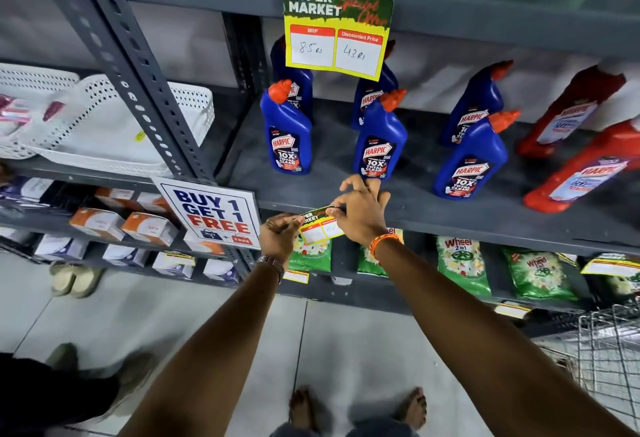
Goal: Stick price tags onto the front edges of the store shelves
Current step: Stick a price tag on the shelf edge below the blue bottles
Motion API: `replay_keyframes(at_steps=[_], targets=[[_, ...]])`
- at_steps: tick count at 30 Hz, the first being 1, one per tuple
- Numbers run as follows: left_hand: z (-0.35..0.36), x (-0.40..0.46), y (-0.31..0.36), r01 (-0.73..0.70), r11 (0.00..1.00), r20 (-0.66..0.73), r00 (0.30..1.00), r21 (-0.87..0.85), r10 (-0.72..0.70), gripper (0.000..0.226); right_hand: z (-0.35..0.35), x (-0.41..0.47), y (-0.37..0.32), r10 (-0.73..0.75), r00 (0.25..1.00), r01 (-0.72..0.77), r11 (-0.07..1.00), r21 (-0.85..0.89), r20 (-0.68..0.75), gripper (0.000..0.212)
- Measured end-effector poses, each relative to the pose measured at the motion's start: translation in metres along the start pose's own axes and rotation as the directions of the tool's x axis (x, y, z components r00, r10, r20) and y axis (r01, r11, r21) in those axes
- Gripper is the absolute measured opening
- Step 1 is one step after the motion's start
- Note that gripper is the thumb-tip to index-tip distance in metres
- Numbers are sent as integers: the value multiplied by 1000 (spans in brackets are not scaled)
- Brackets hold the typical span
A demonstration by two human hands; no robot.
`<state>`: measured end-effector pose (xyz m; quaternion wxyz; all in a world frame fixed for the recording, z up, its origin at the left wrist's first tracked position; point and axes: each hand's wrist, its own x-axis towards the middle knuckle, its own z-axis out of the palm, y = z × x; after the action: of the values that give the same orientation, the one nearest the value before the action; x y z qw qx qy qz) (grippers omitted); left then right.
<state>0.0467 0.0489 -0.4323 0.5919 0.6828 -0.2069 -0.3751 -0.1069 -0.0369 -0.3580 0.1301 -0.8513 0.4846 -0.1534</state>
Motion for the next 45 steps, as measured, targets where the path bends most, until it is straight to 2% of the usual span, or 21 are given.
replay_keyframes(at_steps=[5, 8, 11, 14, 17, 22, 26, 45], targets=[[-10, 4, 8, -87, 984, 33, 996, 155, 83, 8, 4, -13, 1, 79, 996, -77, 996, 43, -39, 7], [-14, -3, 18, -171, 929, 28, 985, 328, 171, 14, 6, -20, 4, 111, 991, -108, 993, 54, -74, 7], [-15, -10, 31, -246, 879, 34, 967, 410, 254, 11, 6, -23, 4, 139, 986, -135, 990, 50, -95, 8], [-15, -4, 39, -349, 728, 111, 928, 590, 355, 11, 6, -23, 2, 180, 978, -180, 984, 12, -104, 9], [-15, 2, 45, -400, 584, 200, 904, 706, 378, 10, 7, -25, -1, 213, 970, -218, 976, -29, -113, 10], [-15, 9, 54, -329, 430, 216, 932, 841, 290, 13, 13, -24, -4, 276, 957, -281, 958, -51, -90, 11], [-9, 11, 62, -338, 299, 235, 914, 893, 331, 14, 15, -23, -2, 323, 944, -325, 946, -12, -71, 13], [-6, 14, 55, -340, 268, 233, 902, 901, 363, 13, 18, -24, -1, 370, 924, -373, 928, -7, -96, 10]])
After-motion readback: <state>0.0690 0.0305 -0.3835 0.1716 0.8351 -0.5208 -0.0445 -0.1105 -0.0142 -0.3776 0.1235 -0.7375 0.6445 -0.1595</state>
